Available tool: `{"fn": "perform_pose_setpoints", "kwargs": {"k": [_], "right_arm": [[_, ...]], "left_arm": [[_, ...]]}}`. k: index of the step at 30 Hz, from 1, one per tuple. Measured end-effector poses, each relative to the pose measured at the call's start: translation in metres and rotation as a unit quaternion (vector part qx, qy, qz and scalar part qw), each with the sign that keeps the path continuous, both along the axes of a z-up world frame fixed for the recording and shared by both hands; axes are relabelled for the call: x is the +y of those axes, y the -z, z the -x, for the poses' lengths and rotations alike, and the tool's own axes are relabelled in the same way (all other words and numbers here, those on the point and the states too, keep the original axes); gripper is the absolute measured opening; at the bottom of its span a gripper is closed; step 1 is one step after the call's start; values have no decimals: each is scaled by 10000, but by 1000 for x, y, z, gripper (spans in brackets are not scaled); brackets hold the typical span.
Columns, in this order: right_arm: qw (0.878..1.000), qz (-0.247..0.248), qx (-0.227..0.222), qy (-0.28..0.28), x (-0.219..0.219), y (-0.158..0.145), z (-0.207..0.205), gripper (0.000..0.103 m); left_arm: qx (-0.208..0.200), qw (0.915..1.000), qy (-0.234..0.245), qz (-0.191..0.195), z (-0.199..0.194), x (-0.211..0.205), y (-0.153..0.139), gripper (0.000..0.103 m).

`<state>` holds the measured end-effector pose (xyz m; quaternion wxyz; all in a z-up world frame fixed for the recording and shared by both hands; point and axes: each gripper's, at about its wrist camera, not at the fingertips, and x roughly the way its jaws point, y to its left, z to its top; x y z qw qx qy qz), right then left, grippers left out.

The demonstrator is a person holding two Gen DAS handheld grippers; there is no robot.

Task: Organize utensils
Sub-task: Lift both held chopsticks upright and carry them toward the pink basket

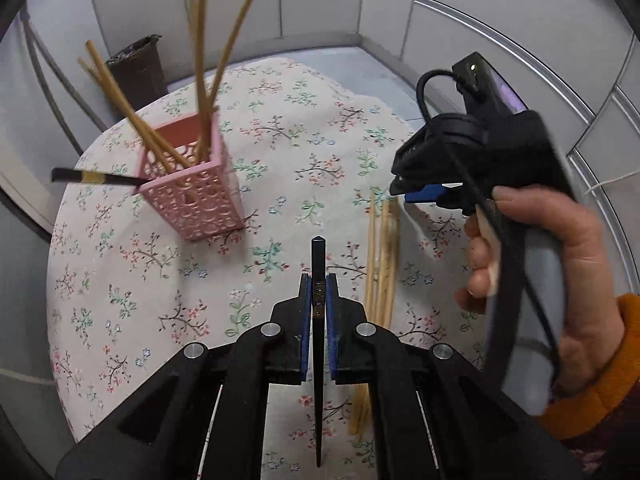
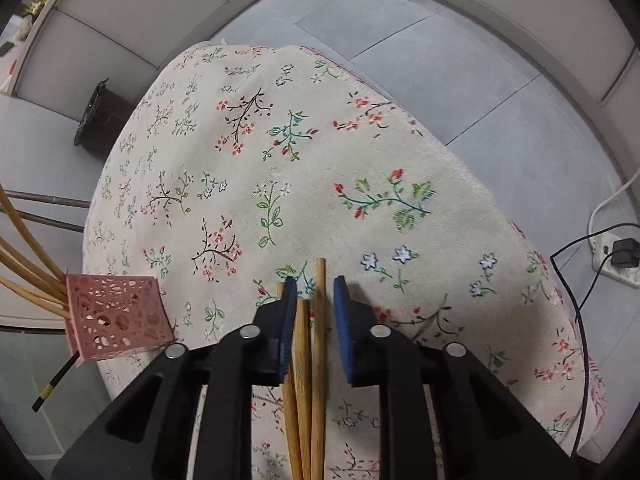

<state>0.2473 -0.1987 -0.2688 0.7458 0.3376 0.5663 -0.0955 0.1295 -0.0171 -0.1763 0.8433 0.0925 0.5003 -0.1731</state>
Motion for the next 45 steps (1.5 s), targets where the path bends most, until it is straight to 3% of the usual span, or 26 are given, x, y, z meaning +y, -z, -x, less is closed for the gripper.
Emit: {"fn": "perform_pose_setpoints", "kwargs": {"k": [11, 16, 21, 27, 35, 45], "right_arm": [[9973, 717, -1, -179, 14, 7, -11, 5], [9986, 244, -355, -305, 10, 2, -1, 5], [9901, 111, -1263, -600, 10, -51, 36, 5], [9775, 123, -1903, -902, 13, -100, 82, 5], [9563, 317, -2675, -1134, 22, -158, 127, 5], [9396, 240, -3175, -1255, 26, -199, 151, 5]], "left_arm": [[-52, 9999, -70, 96, 0, 11, -7, 6], [-162, 9996, -129, 164, 5, 19, -17, 6], [-283, 9986, -144, 421, 14, 31, -39, 6], [-522, 9967, -259, 570, 25, 41, -61, 6], [-807, 9933, -357, 741, 42, 49, -83, 6], [-1085, 9884, -587, 888, 56, 67, -107, 6]]}}
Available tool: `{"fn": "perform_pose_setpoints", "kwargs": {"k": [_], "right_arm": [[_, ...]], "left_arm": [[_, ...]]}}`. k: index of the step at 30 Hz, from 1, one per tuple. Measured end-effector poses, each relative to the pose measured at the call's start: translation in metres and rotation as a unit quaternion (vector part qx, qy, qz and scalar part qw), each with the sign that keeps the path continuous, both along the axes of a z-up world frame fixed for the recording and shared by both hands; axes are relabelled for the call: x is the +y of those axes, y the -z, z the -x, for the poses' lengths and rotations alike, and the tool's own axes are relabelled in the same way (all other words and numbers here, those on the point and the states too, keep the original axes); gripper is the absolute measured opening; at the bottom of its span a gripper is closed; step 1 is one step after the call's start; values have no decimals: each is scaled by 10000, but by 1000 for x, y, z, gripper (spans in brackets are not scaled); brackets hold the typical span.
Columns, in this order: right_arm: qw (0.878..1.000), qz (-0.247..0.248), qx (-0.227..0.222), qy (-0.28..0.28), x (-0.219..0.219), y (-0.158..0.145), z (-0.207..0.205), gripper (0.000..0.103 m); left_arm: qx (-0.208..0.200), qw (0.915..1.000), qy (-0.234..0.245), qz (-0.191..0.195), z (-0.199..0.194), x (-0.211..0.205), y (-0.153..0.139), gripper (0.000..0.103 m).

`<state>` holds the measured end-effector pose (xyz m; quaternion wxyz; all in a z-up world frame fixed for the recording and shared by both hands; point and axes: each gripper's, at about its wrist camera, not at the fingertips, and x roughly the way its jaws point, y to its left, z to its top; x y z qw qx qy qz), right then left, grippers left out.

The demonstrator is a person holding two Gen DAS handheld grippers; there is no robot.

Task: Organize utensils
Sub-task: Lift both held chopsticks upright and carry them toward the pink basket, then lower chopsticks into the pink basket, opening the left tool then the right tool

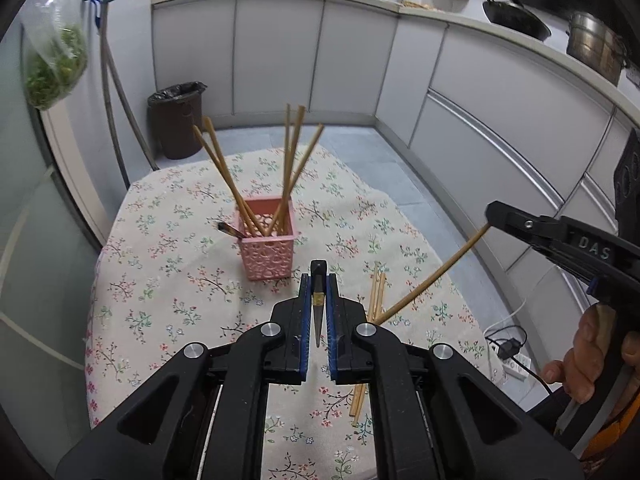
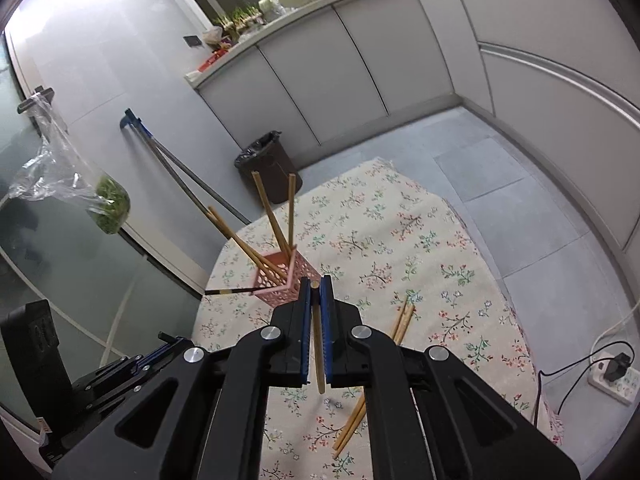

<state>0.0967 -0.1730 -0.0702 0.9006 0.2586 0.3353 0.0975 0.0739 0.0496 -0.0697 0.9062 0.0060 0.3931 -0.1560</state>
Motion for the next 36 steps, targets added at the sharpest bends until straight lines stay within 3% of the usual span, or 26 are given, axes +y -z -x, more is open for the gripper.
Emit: {"fn": "perform_pose_setpoints", "kwargs": {"k": [8, 15, 23, 28, 36], "right_arm": [[9988, -93, -473, 71, -11, -45, -1, 5], [9948, -123, -995, 194, -16, -85, -21, 5], [9935, -32, -1130, 127, -3, -100, -63, 5], [9953, 82, -961, 20, 12, -88, -88, 5], [9967, 204, -782, -40, 35, -71, -113, 5]], "left_arm": [[-575, 9977, -245, 253, -2, 15, -50, 6], [-1029, 9922, -612, 347, -45, 21, -85, 6], [-863, 9913, -909, 392, -98, 26, -69, 7], [-292, 9937, -920, 566, -127, 37, -29, 11], [-338, 9868, -1255, 966, -119, 69, -37, 23]]}}
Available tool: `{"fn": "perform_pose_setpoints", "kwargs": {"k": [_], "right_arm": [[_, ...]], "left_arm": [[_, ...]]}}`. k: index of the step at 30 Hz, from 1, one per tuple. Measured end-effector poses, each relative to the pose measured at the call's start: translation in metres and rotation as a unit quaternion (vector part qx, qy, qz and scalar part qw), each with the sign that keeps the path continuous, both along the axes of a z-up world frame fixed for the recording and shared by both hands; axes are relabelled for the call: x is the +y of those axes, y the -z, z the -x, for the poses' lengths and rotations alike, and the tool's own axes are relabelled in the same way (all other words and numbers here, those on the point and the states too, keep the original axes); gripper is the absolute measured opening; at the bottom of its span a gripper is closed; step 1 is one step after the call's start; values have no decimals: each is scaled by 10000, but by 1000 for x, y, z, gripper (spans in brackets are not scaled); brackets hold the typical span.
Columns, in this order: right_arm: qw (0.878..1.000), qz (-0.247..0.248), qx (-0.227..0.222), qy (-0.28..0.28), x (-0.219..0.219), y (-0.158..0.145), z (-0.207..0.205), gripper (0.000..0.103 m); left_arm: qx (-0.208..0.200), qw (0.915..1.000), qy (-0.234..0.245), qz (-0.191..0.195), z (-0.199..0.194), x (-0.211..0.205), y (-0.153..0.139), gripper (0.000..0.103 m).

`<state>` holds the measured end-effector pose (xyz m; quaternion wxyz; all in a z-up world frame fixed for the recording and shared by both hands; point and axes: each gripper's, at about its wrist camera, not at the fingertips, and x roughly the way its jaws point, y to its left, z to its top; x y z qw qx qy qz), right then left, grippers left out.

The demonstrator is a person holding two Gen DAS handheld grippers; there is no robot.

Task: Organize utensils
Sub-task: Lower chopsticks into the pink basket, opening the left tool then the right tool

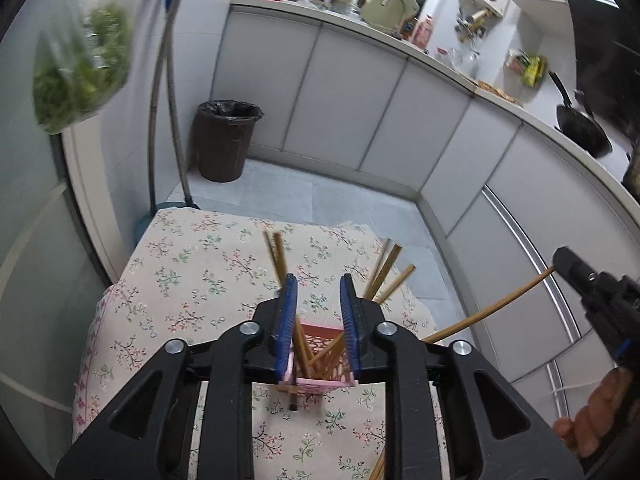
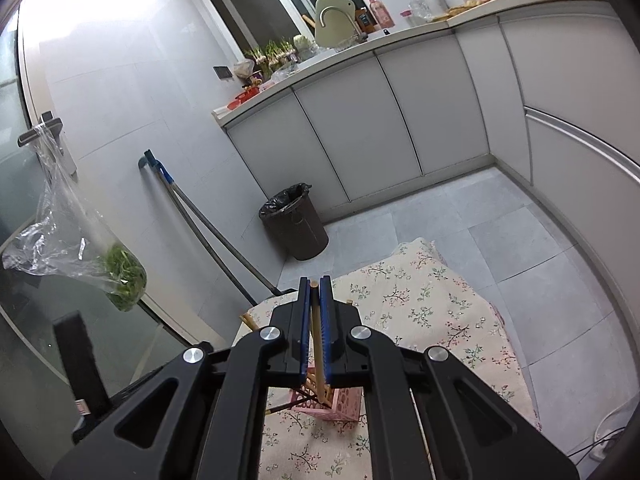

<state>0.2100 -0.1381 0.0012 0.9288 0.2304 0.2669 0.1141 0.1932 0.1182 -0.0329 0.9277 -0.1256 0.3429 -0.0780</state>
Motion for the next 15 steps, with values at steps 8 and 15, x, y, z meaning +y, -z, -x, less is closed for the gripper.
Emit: {"fn": "perform_pose_setpoints", "kwargs": {"k": [8, 15], "right_arm": [[9999, 122, 18, -113, 26, 16, -14, 7], [9988, 402, 181, -209, 37, 34, -18, 20]], "left_arm": [[46, 10000, -41, 33, -1, 7, -3, 27], [-12, 9999, 23, -112, 5, 2, -4, 36]]}}
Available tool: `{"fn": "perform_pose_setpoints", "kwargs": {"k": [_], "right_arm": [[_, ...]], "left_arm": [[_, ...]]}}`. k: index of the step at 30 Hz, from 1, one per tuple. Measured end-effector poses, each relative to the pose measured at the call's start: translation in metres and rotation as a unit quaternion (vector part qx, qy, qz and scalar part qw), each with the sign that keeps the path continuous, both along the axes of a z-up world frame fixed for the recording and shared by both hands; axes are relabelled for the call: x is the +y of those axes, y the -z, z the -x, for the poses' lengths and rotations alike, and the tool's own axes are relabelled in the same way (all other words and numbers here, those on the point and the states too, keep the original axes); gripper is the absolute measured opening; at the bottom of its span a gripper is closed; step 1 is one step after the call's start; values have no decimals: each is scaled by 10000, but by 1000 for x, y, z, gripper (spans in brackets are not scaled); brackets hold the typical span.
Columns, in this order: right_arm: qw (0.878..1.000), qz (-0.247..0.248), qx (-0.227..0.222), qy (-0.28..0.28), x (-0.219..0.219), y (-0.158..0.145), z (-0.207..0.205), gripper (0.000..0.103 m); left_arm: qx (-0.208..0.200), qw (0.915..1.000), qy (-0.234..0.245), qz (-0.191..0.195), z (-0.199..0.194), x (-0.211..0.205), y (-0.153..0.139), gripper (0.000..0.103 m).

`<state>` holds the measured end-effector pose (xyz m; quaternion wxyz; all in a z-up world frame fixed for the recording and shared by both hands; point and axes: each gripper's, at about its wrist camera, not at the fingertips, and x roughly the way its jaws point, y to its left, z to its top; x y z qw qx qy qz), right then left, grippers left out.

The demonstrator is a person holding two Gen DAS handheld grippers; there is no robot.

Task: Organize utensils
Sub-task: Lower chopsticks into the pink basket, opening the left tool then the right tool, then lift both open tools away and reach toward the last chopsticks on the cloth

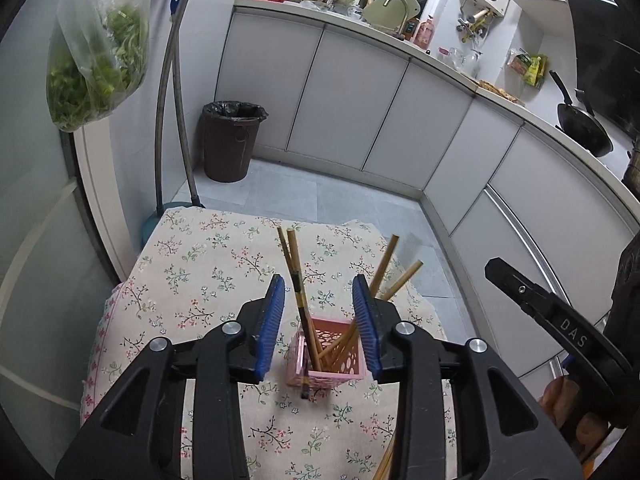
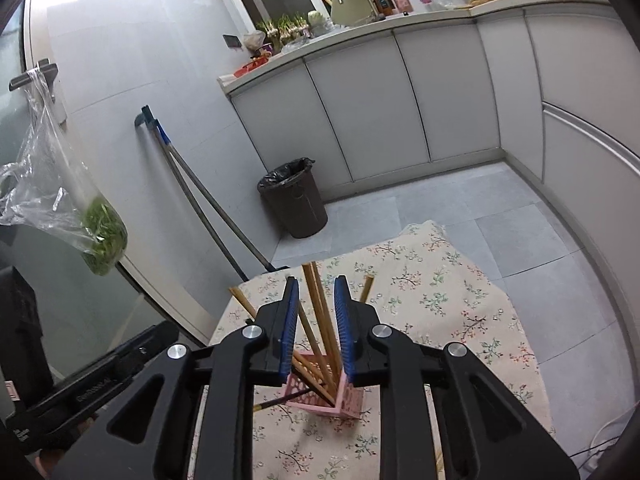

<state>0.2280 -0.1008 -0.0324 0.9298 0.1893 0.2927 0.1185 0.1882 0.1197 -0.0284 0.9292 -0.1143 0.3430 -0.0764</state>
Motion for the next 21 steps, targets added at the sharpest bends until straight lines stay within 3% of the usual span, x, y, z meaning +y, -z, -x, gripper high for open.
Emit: {"fn": "perform_pose_setpoints", "kwargs": {"k": [3, 6, 9, 13, 21], "right_arm": [[9998, 131, -141, 66, -3, -6, 9, 35], [9989, 376, -241, 108, -5, -8, 17, 36], [9979, 565, -280, 132, -4, -9, 25, 39], [9969, 669, -353, 194, -7, -10, 35, 56], [9949, 932, -218, 327, -11, -7, 49, 65]], "left_arm": [[-116, 9998, -7, -158, 5, -7, -3, 45], [-250, 9991, -52, -333, 11, -16, -5, 56], [-276, 9984, -45, -497, 14, -24, -5, 58], [-365, 9974, -45, -615, 21, -31, -7, 67], [-495, 9960, -64, -745, 29, -37, -12, 72]]}}
